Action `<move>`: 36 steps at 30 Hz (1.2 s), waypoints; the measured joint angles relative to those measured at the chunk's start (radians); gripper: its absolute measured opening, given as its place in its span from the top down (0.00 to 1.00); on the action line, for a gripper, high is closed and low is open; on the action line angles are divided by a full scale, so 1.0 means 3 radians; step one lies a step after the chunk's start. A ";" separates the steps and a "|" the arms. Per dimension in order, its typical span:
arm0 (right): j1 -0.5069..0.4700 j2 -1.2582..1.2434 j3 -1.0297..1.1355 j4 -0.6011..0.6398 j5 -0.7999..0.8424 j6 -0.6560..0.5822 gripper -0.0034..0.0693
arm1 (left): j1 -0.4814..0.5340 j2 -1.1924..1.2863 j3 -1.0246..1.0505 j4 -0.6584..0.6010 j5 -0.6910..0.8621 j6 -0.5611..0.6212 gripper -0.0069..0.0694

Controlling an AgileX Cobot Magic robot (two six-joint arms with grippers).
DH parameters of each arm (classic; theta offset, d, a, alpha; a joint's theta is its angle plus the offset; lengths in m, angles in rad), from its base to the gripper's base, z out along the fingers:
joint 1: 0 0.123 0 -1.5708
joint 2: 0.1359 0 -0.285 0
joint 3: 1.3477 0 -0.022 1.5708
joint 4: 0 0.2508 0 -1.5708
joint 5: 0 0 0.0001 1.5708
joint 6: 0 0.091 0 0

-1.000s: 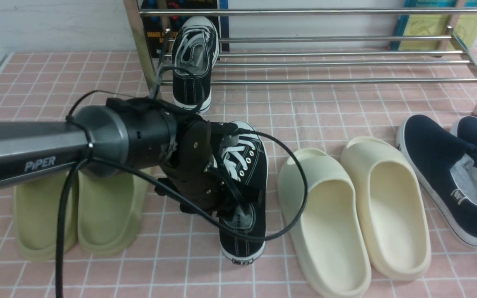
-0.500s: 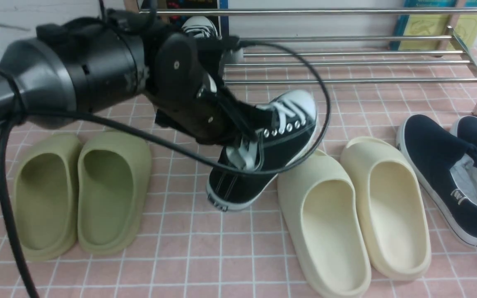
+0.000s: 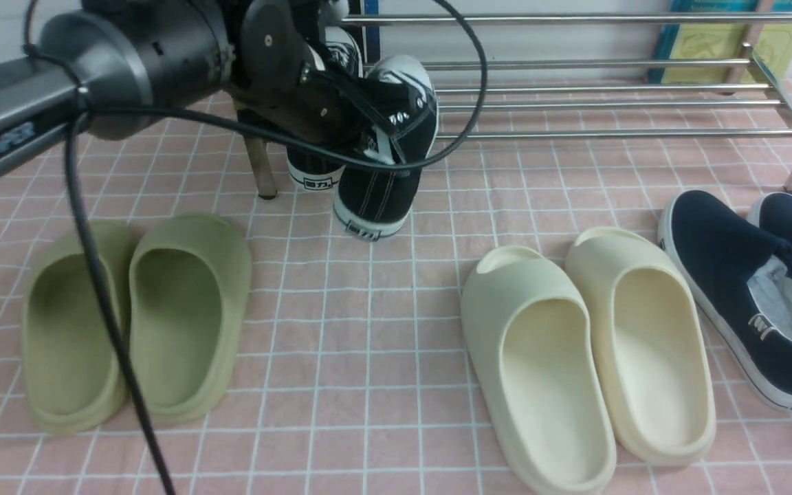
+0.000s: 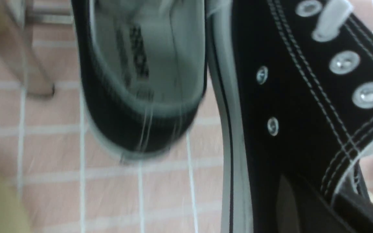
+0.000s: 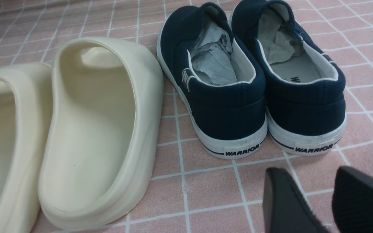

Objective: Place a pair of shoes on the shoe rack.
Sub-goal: Use the left arm to put a shoe into the shoe rack

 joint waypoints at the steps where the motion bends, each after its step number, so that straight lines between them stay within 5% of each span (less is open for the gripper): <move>1: 0.0000 0.0000 0.0000 0.0000 0.0000 0.0000 0.62 | 0.0010 0.0059 -0.0065 -0.0021 -0.0056 -0.0003 0.89; 20: 0.0000 0.0000 0.0000 0.0000 0.0000 0.0000 0.62 | 0.0248 0.0820 -0.0640 0.0005 -0.0844 -0.0385 0.86; 28: 0.0000 0.0000 0.0000 0.0000 0.0000 0.0000 0.62 | 0.0251 0.0807 -0.0690 0.0142 -0.0815 -0.0386 0.57; 32: 0.0000 0.0000 0.0000 0.0000 0.0000 0.0000 0.62 | 0.0251 0.0649 -0.0733 0.0146 -0.0305 -0.0386 0.36; 36: 0.0000 0.0000 0.0000 0.0000 0.0000 0.0000 0.62 | 0.0251 0.0343 -0.0758 0.0169 0.0234 -0.0173 0.31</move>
